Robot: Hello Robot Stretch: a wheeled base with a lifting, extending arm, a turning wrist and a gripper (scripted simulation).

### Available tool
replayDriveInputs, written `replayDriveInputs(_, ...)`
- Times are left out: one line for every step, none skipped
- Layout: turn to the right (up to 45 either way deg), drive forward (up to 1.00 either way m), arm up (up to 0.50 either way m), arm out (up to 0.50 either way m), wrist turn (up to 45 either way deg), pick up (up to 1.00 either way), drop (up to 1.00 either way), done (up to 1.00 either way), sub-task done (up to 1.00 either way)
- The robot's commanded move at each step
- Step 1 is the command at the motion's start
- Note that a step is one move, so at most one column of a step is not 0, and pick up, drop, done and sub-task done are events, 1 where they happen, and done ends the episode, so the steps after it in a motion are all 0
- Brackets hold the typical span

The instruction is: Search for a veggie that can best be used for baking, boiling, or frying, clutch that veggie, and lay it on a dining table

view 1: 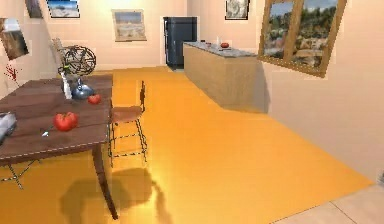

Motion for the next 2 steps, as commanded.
replayDriveInputs(0.0, 0.95, 0.00, 0.00, 0.0, 0.00, 0.00, 0.00, 0.00)
replayDriveInputs(45.0, 0.00, 0.00, 0.00, 0.0, 0.00, 0.00, 0.00, 0.00)
